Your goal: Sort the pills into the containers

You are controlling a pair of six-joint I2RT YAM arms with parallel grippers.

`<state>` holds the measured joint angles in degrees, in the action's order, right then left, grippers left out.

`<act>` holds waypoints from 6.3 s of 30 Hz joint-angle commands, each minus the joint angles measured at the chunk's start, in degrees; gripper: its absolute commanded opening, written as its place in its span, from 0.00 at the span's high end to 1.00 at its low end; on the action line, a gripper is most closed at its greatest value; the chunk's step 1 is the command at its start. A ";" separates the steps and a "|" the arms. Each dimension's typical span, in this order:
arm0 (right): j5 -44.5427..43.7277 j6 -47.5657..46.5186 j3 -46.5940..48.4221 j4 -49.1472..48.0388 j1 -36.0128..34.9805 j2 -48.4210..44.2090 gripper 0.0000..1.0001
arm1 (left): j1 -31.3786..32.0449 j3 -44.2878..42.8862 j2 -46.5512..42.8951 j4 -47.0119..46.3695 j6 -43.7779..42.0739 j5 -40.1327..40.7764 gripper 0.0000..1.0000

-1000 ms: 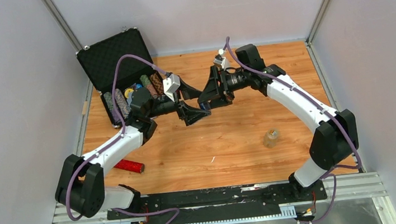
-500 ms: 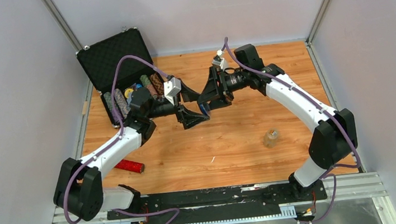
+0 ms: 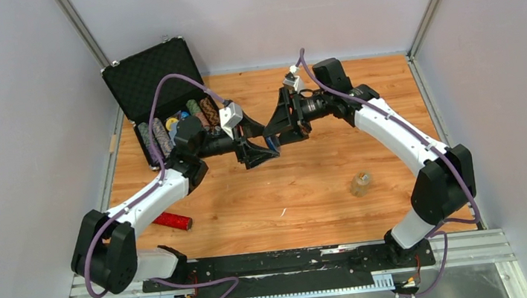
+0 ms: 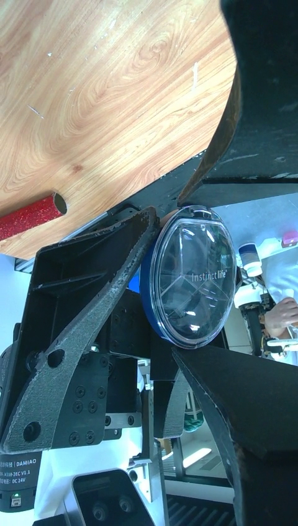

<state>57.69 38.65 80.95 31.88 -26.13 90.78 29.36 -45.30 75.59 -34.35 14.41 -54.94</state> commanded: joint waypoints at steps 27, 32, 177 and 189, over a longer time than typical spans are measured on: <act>3.20 -1.94 1.77 -1.54 -0.28 -0.19 0.79 | 0.18 0.79 -1.01 -5.04 0.38 -0.66 0.71; 5.22 -2.23 2.50 -1.60 -0.24 -0.90 0.80 | 0.17 4.19 -1.97 -10.78 4.56 1.16 0.78; -3.00 6.07 -5.58 -10.29 3.11 -6.92 0.63 | -5.28 7.99 -2.26 -34.93 24.64 13.76 0.40; -15.52 -4.72 -9.32 -7.78 1.34 0.27 0.62 | -5.33 -5.24 -9.51 30.95 3.81 43.55 0.05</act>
<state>47.79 39.92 72.42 23.55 -23.57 88.75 24.23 -47.00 67.99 -25.41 25.26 -23.05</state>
